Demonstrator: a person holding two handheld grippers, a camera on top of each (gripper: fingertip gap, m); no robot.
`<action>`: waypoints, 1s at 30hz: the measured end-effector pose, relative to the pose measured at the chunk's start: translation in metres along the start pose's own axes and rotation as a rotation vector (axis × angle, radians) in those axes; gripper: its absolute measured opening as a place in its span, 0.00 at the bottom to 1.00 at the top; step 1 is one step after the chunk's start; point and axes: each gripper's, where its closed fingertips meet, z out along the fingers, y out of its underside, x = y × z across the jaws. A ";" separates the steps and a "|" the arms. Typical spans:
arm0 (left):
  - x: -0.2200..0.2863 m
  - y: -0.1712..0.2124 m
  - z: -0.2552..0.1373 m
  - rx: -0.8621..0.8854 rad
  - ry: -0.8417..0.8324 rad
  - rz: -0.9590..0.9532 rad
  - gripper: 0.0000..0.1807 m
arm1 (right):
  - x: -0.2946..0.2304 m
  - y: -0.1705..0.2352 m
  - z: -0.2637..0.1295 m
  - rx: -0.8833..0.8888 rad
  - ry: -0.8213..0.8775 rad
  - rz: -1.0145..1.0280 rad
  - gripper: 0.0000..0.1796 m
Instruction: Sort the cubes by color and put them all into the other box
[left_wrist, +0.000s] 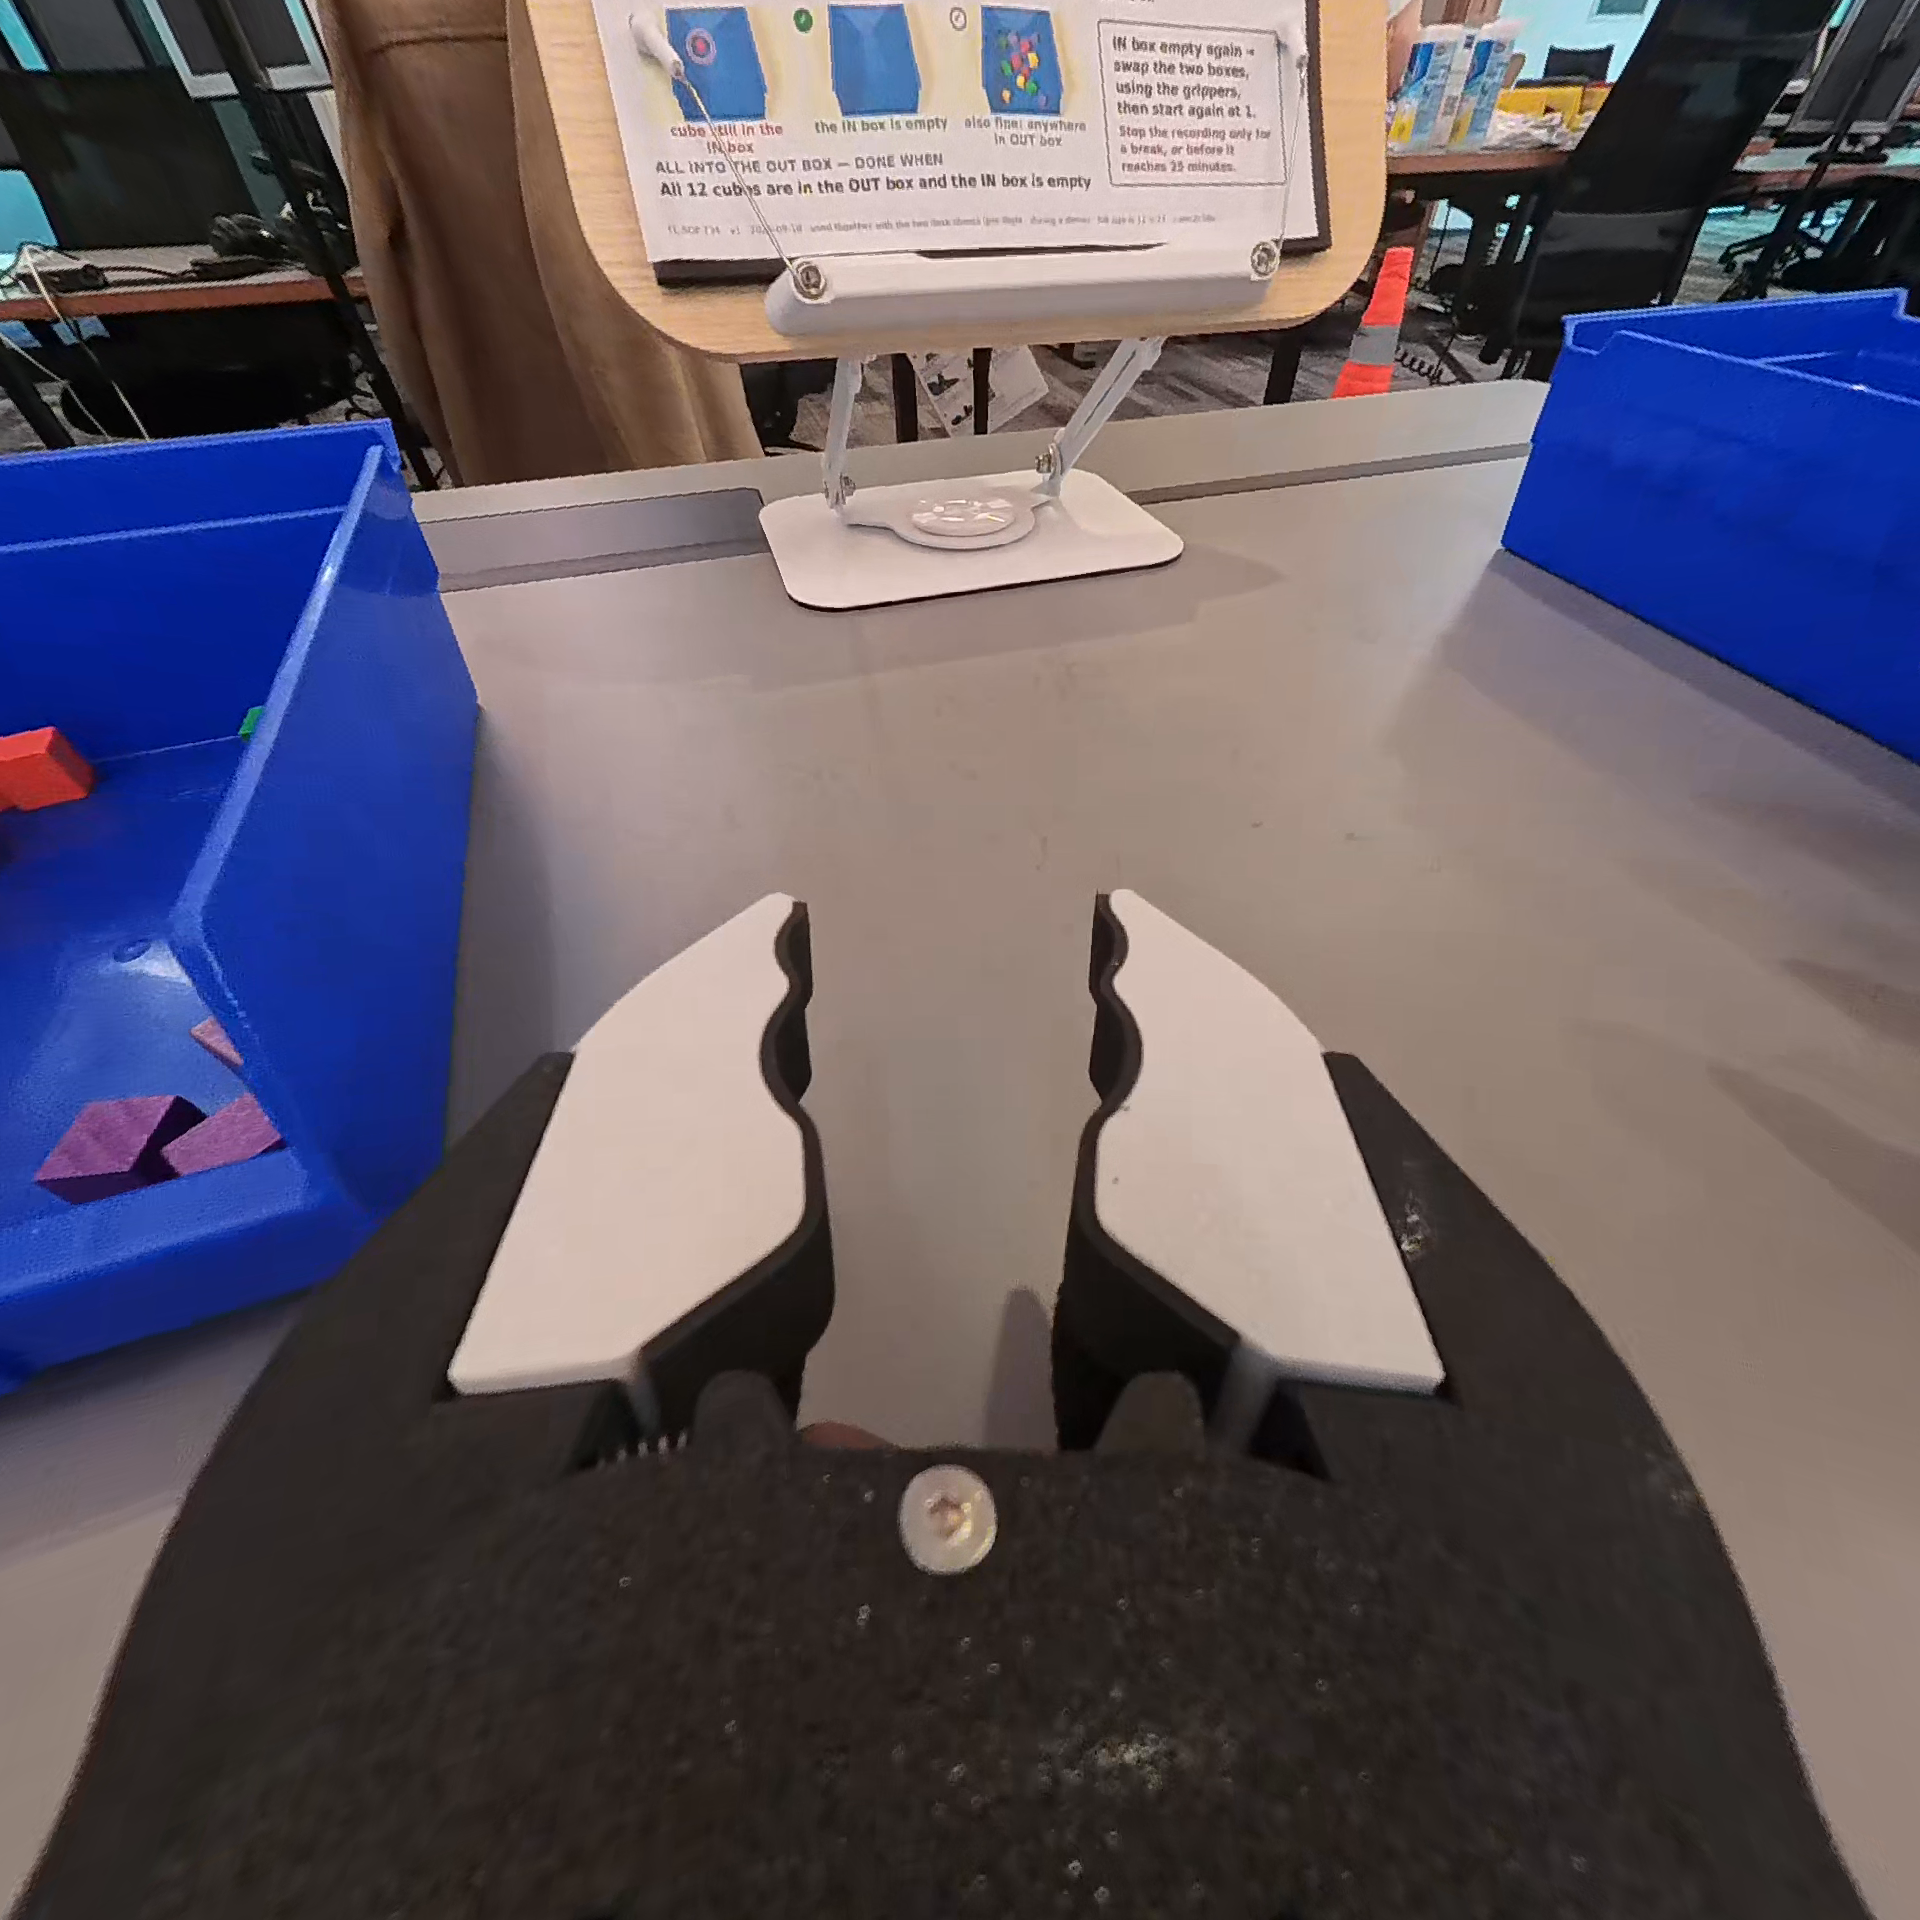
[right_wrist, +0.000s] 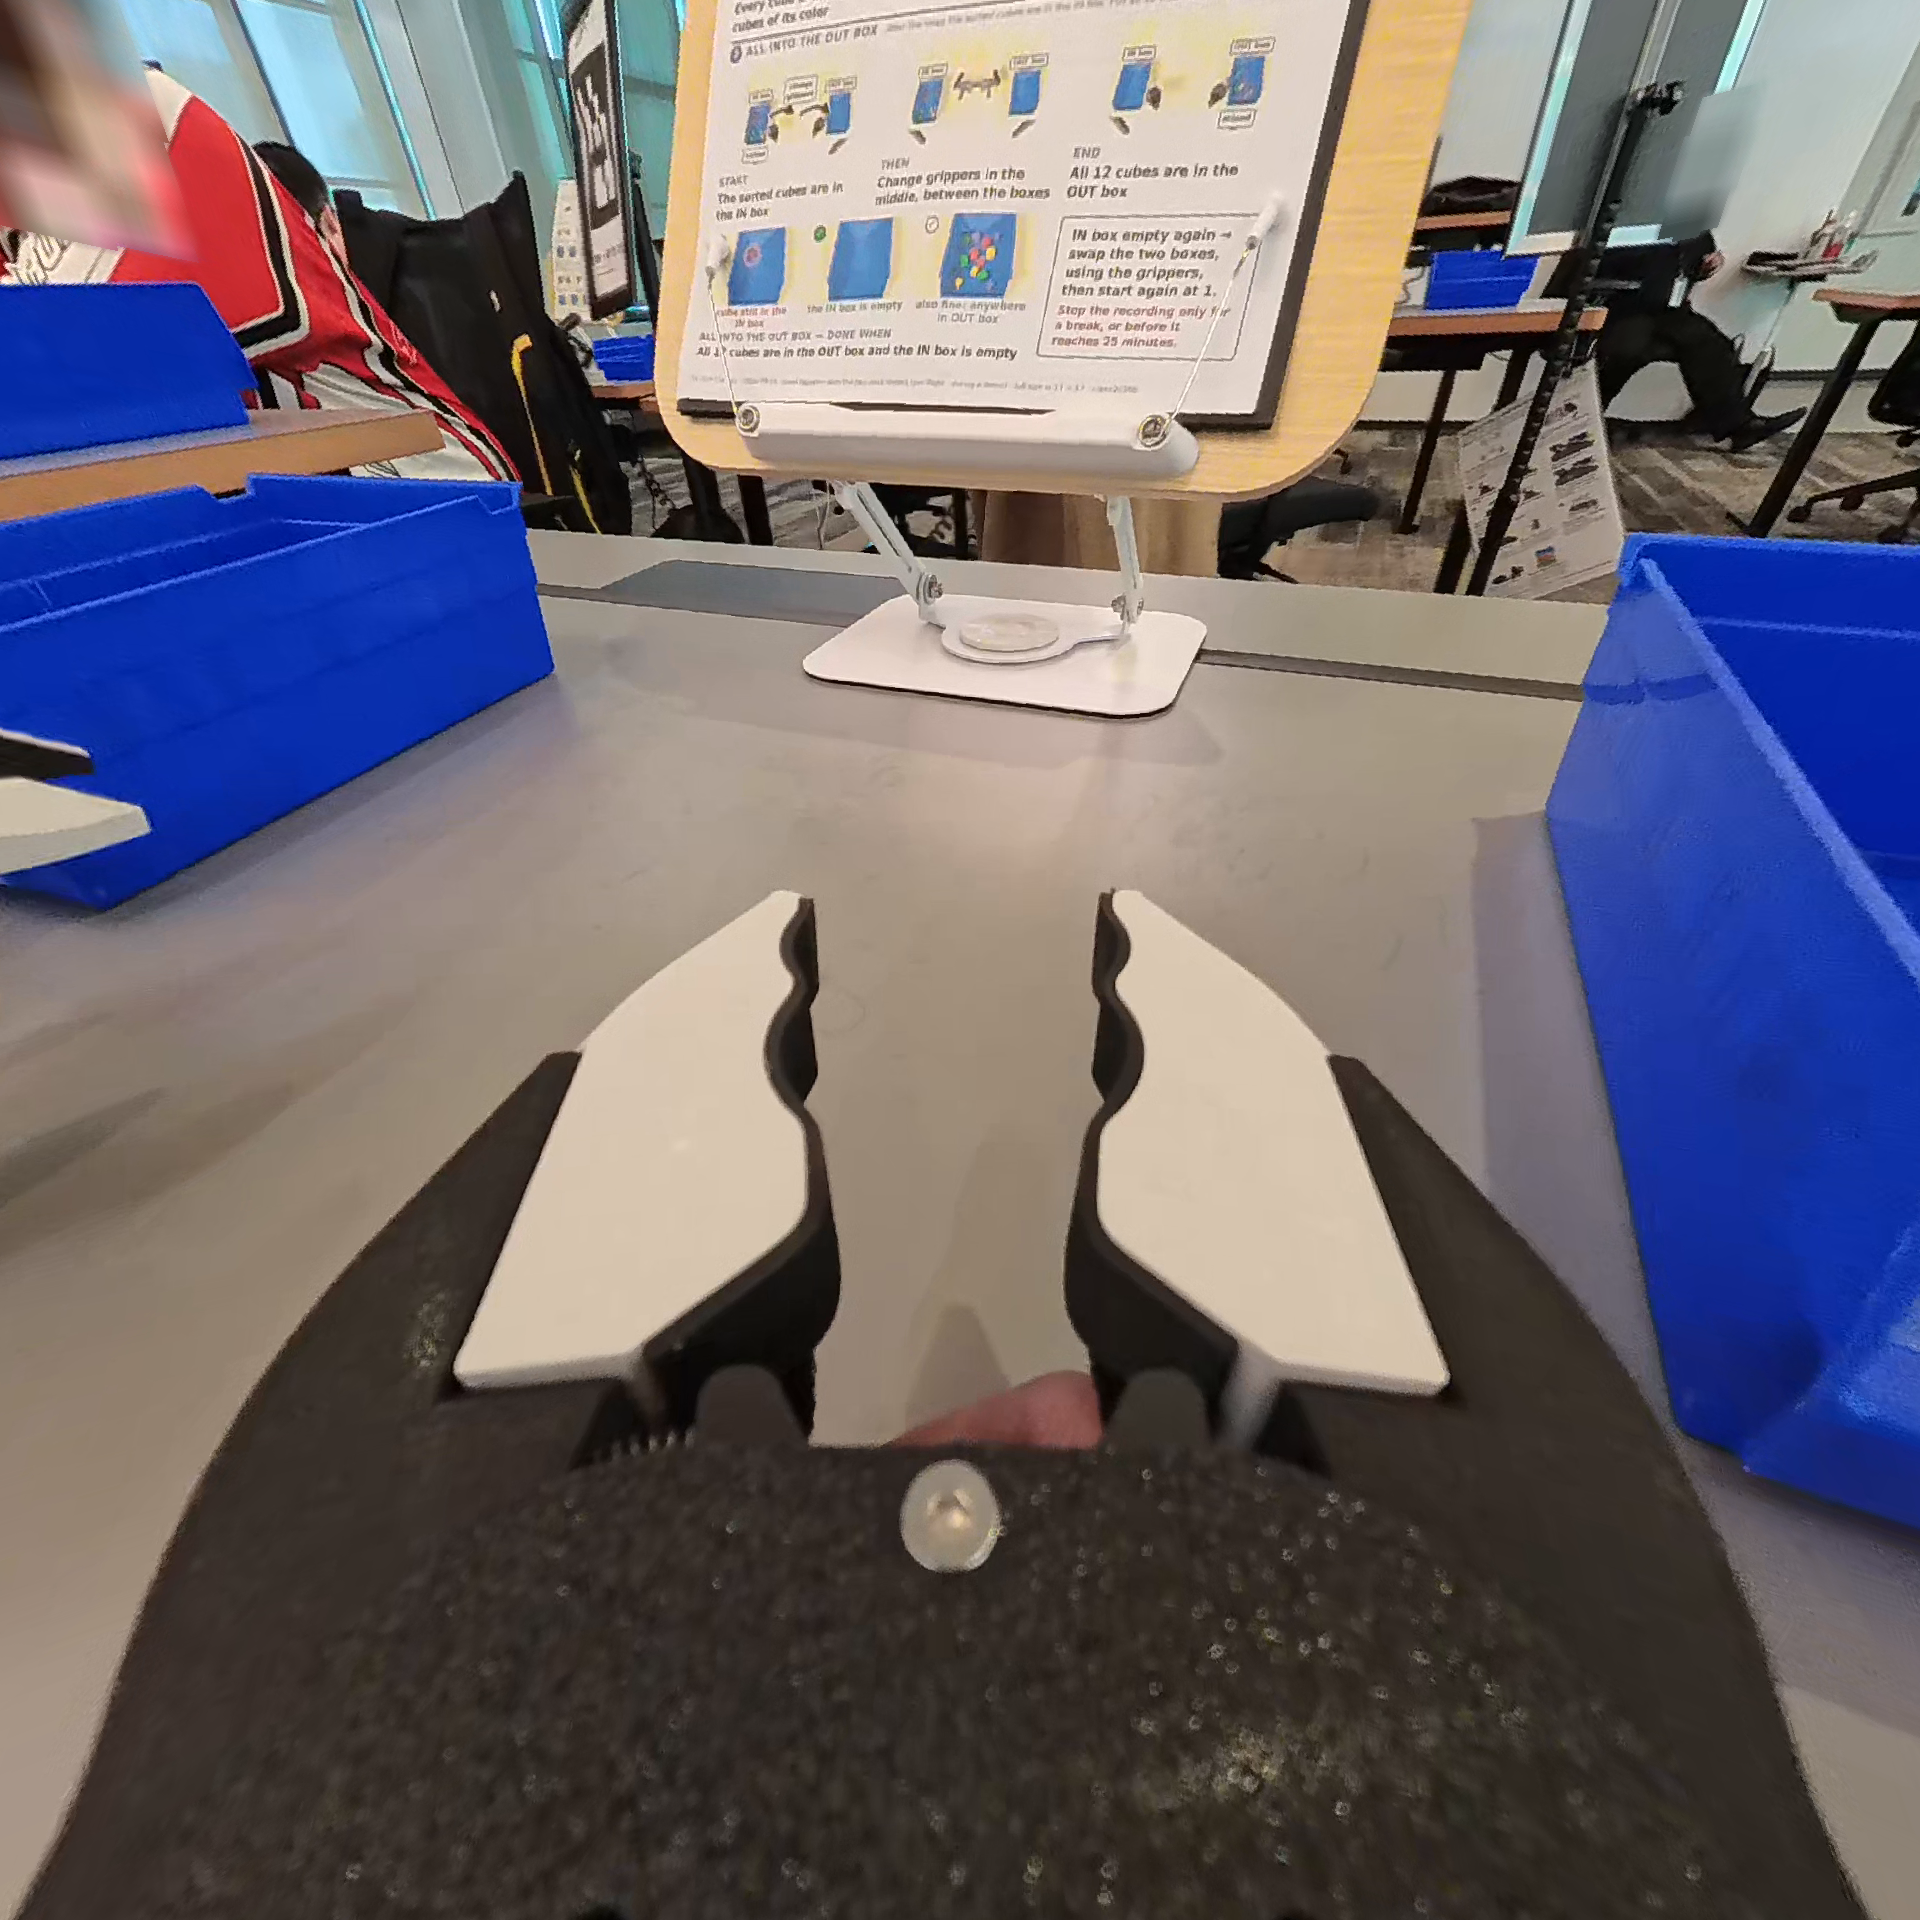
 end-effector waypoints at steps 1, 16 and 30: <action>0.001 0.000 0.000 -0.003 0.006 -0.003 0.28 | 0.000 0.000 0.000 0.001 -0.003 0.007 0.28; -0.178 0.008 -0.006 -0.845 0.200 0.060 0.24 | -0.004 0.002 0.005 -0.023 -0.035 0.012 0.26; -0.175 0.073 0.030 -1.108 0.509 0.347 0.16 | -0.004 0.001 0.004 -0.014 -0.030 0.003 0.25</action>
